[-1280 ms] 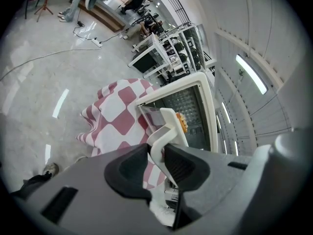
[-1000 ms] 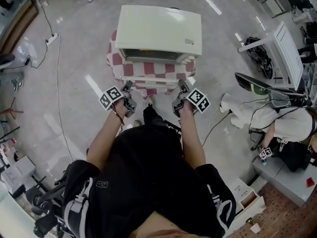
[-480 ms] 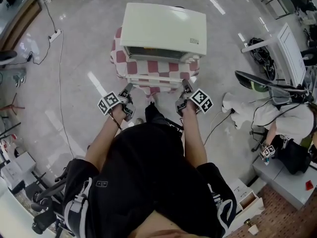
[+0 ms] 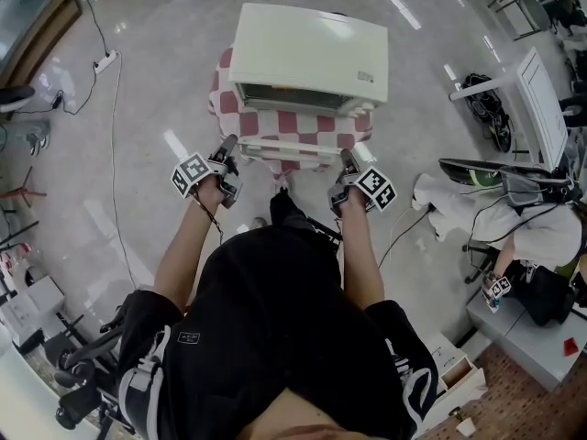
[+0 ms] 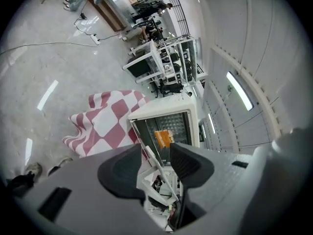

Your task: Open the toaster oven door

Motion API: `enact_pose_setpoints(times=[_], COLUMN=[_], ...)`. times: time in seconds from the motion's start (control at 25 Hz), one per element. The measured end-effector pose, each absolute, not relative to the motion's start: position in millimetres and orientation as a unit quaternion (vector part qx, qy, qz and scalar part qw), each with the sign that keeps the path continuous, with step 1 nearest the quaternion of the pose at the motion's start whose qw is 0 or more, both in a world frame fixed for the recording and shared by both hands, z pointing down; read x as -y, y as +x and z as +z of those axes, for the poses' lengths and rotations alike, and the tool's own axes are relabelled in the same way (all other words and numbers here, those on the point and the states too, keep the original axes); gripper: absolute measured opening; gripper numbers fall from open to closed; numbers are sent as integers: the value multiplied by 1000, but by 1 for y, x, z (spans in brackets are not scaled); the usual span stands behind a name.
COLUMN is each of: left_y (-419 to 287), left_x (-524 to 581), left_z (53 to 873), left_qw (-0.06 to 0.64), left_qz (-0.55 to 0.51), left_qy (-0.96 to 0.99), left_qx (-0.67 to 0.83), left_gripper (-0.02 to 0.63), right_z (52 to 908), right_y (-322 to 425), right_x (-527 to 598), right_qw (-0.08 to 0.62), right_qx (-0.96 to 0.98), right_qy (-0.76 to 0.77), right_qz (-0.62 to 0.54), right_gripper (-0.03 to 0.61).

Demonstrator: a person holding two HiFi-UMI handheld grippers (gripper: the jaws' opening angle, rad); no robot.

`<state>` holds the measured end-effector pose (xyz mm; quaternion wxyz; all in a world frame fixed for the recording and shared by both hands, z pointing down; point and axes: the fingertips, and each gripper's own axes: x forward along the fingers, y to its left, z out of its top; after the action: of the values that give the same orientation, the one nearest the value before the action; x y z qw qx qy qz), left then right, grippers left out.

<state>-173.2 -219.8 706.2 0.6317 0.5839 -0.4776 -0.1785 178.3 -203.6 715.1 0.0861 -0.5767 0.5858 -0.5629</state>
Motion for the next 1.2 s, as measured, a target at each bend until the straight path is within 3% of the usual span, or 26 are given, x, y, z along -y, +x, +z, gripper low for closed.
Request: enact_pose_setpoints(times=[0.12,0.2,0.24,0.56,1.2], left_y=[-165,-161,-160,-159,-163], left_x=[222,221,220,204,169], left_z=[711,713,715,736,811], left_qw=[643,647,648,666,686], left_qz=[-173,-165,-163,-118,-16], left_qy=[583,583,582,568,529], left_qx=[466,463,464,469,499], left_gripper=[185,93,81,63,60], right_z=[713,712,712,733,809], right_y=[178,178,178,177,171], right_x=[203,204,203,188,158], right_qw=[86,84,81,43,-98], right_qx=[-588,-588,-589,-584,-570], right_qy=[-576,-576,-576,-574,-533], right_qz=[-562,-562,-562,-573,-617], right_gripper=[101,101,100,97,94])
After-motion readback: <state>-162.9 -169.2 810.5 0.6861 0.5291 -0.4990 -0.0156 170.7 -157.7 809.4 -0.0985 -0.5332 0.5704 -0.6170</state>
